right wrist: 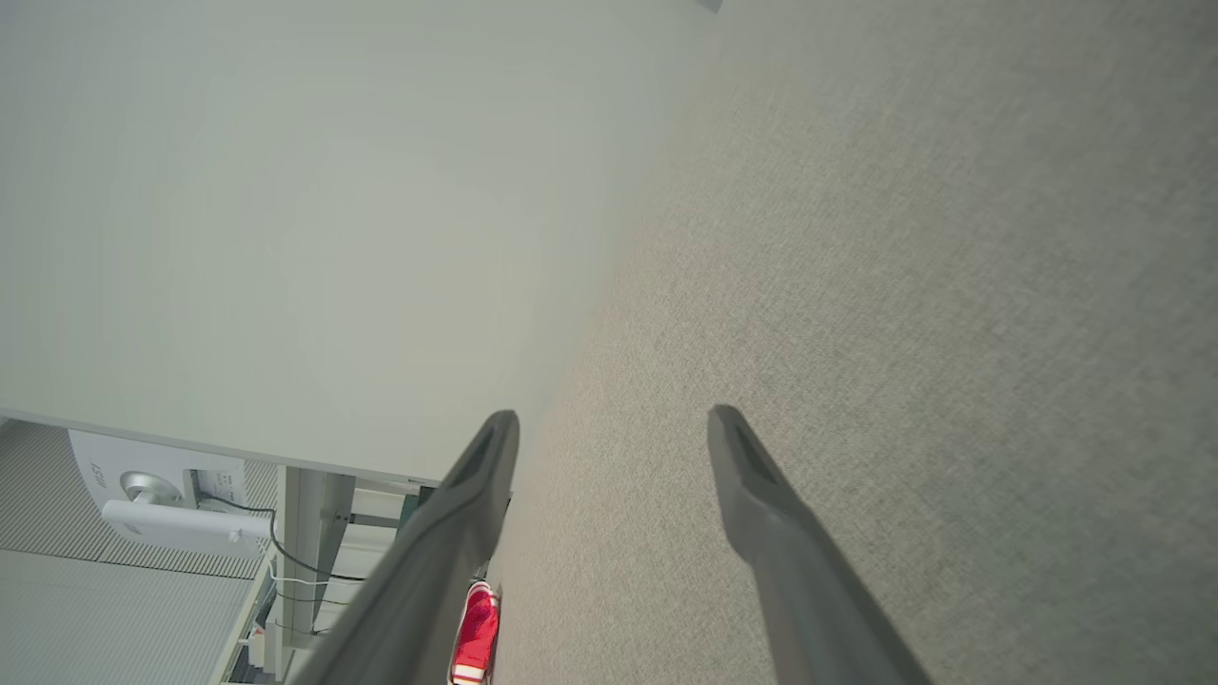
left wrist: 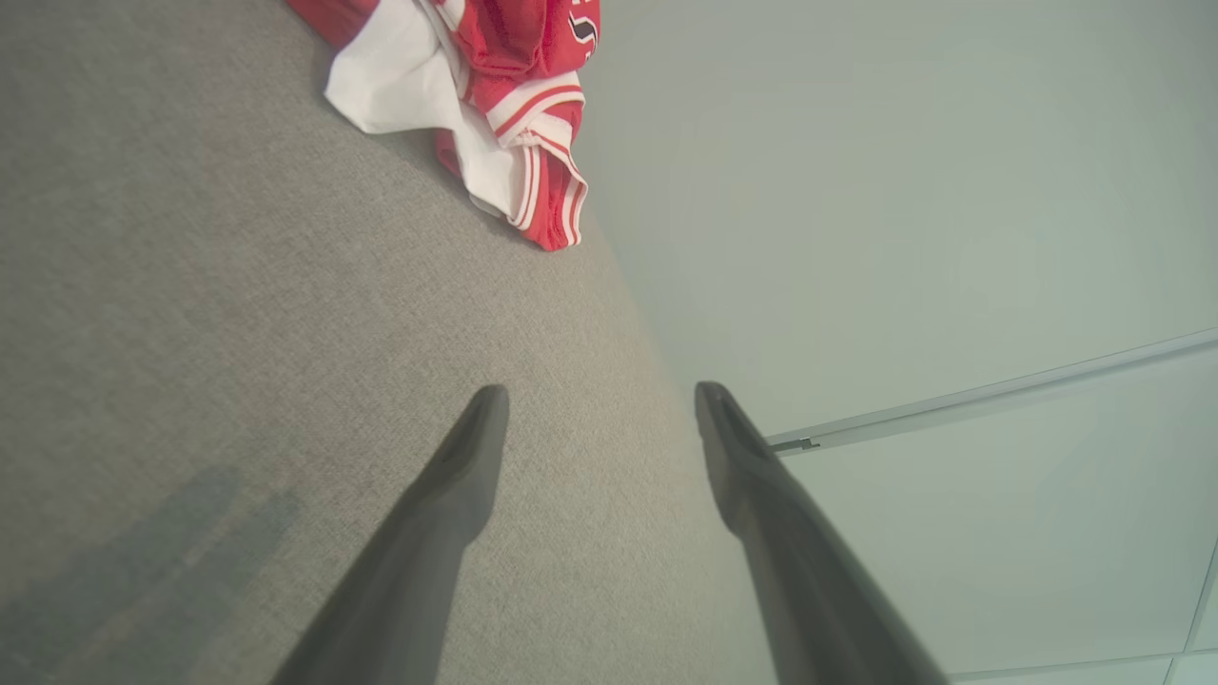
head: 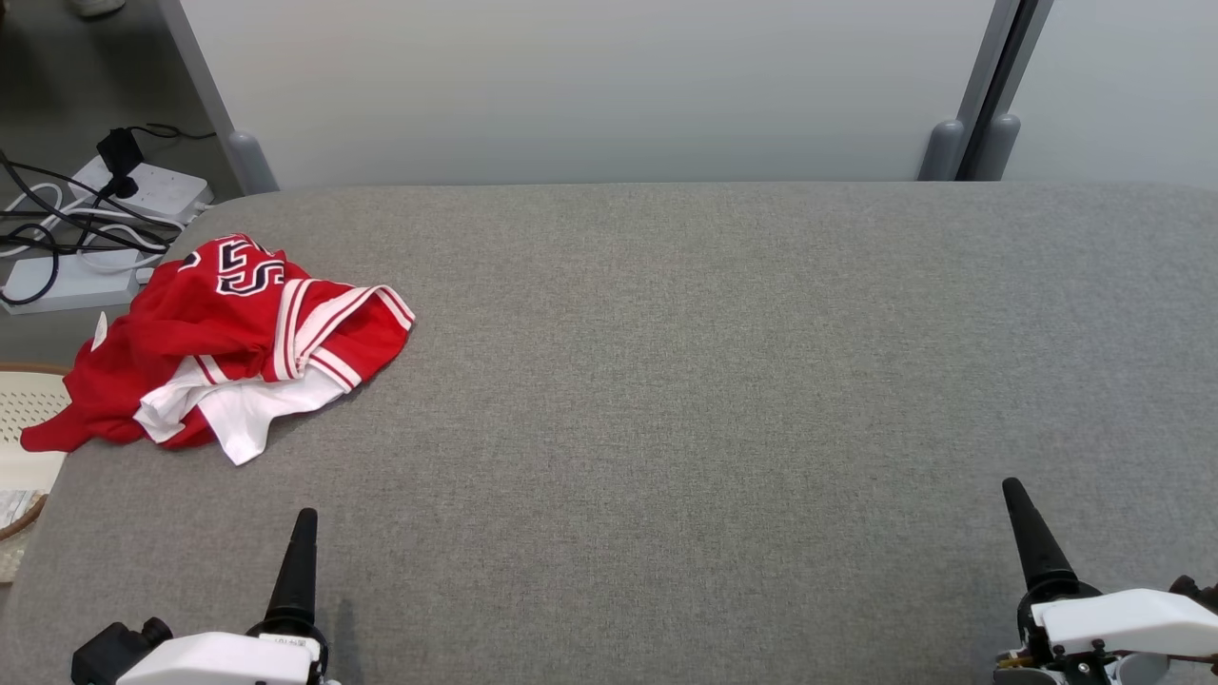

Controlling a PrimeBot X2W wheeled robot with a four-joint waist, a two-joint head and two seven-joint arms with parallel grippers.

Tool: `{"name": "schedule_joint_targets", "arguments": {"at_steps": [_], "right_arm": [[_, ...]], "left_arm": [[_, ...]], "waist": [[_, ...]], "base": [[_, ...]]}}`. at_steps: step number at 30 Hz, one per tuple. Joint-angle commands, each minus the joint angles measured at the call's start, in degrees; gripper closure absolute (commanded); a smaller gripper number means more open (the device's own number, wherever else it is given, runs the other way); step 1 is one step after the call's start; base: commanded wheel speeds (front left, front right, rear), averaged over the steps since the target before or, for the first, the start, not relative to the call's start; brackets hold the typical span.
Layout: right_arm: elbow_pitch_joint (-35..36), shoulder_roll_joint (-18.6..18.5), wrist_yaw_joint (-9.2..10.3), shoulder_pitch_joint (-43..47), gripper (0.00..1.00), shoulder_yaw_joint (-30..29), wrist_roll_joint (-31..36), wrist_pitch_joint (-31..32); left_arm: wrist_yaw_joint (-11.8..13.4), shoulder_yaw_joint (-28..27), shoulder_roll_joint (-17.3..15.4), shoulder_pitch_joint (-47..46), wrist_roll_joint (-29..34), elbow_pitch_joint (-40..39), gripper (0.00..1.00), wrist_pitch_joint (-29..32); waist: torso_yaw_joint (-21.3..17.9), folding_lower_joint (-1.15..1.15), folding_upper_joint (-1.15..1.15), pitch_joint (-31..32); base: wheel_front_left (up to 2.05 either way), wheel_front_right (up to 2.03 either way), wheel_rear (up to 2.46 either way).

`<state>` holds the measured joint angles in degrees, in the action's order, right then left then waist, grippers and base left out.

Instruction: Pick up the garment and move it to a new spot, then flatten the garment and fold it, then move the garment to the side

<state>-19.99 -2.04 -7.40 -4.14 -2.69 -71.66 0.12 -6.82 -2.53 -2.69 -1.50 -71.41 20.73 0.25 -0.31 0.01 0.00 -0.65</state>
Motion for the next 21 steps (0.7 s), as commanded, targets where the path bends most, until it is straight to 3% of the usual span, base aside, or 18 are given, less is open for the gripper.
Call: {"name": "schedule_joint_targets", "arguments": {"at_steps": [1, 21], "right_arm": [[1.4, -0.9, -0.03, -2.6, 0.0, 0.6, 1.2, -0.7], [2.6, -1.8, -0.05, -3.9, 0.0, 3.7, 15.0, -4.0]], "left_arm": [[-0.3, -0.4, -1.0, -3.0, 1.3, -1.4, 0.0, -0.5], [-0.4, -1.3, -1.2, -3.7, 15.8, -2.0, 0.0, -3.9]], "waist": [[0.0, -0.01, 0.0, 0.0], [-0.2, -0.01, 0.0, 0.0]], "base": [[0.0, 0.0, 0.0], [0.0, 0.0, 0.0]]}}
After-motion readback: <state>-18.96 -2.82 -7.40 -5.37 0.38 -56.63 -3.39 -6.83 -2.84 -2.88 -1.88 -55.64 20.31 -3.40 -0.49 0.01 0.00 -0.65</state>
